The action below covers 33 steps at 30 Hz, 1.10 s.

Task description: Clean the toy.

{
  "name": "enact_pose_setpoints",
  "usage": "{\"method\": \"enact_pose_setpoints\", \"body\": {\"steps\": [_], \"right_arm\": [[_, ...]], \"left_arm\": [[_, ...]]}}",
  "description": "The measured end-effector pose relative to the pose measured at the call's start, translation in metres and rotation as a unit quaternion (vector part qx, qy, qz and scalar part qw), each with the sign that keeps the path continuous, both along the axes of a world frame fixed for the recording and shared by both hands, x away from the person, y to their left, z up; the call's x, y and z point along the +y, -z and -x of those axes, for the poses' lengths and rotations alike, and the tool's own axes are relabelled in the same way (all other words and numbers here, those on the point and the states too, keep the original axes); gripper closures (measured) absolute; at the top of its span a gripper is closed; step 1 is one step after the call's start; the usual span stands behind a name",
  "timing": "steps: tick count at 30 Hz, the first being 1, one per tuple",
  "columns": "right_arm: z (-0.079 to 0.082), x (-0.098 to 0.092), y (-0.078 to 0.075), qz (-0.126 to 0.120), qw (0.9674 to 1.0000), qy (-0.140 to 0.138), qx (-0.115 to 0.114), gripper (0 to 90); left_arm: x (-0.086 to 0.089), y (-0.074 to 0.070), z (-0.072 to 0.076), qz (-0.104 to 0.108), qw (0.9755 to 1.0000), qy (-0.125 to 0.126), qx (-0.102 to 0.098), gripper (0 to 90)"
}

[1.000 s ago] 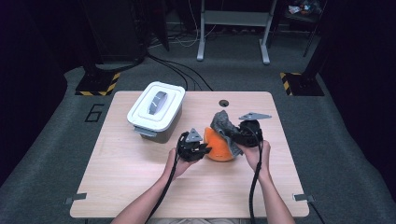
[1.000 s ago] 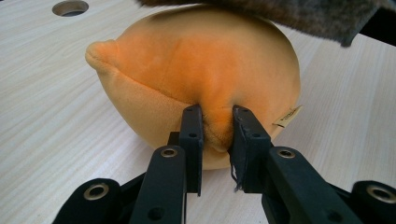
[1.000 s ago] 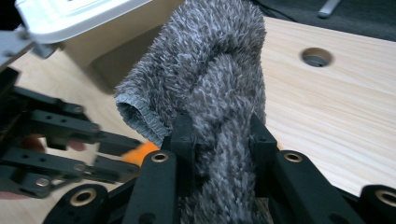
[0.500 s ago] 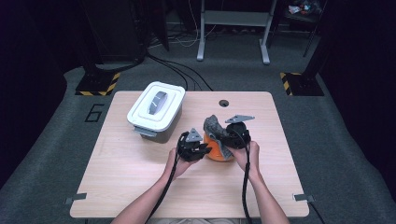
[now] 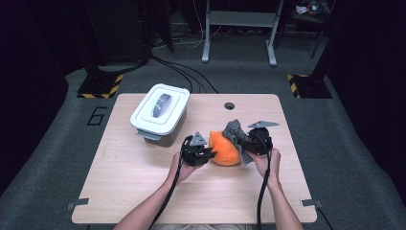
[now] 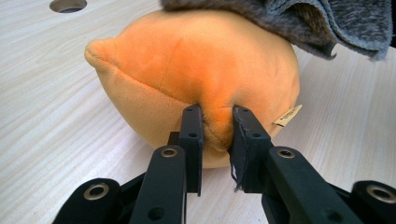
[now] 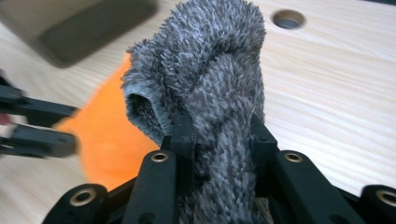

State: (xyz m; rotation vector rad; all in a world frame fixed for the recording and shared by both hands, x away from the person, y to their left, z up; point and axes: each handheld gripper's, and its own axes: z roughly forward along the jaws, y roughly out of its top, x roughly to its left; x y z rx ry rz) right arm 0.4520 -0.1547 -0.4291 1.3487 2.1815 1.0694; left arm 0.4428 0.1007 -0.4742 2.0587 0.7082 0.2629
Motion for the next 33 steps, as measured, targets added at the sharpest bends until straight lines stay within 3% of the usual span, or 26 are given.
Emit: {"method": "enact_pose_setpoints", "body": {"steps": [6, 8, 12, 18, 20, 23, 28, 33], "right_arm": [[-0.004, -0.023, 0.013, -0.005, 0.9993, 0.035, 0.011, 70.1], [-0.009, -0.033, 0.026, -0.015, 0.9981, 0.049, 0.033, 70.1], [-0.014, -0.036, 0.038, -0.016, 0.9974, 0.054, 0.044, 70.1], [-0.009, -0.036, 0.027, -0.022, 0.9975, 0.06, 0.029, 70.1], [0.001, -0.032, 0.013, -0.028, 0.9983, 0.051, -0.001, 70.1], [0.008, -0.018, 0.002, -0.02, 0.9993, 0.024, -0.021, 70.1], [0.003, 0.003, 0.004, 0.016, 0.9997, 0.01, -0.014, 70.1], [-0.006, 0.002, 0.009, 0.007, 0.9999, 0.013, -0.002, 70.1]], "left_arm": [[0.001, 0.001, -0.001, 0.001, 1.0, 0.0, -0.002, 75.5], [0.0, 0.001, 0.0, 0.001, 1.0, 0.0, -0.002, 75.5], [0.0, 0.001, 0.0, 0.0, 1.0, -0.001, -0.002, 75.5], [0.001, 0.001, 0.0, 0.0, 1.0, -0.002, -0.002, 75.5], [0.001, 0.001, -0.001, 0.002, 1.0, -0.004, 0.002, 75.5], [0.001, 0.001, -0.001, 0.002, 1.0, -0.004, 0.001, 75.4], [0.002, 0.002, -0.001, 0.0, 1.0, -0.008, 0.002, 72.4], [0.006, 0.003, -0.001, 0.002, 1.0, -0.009, 0.003, 53.5]]}}
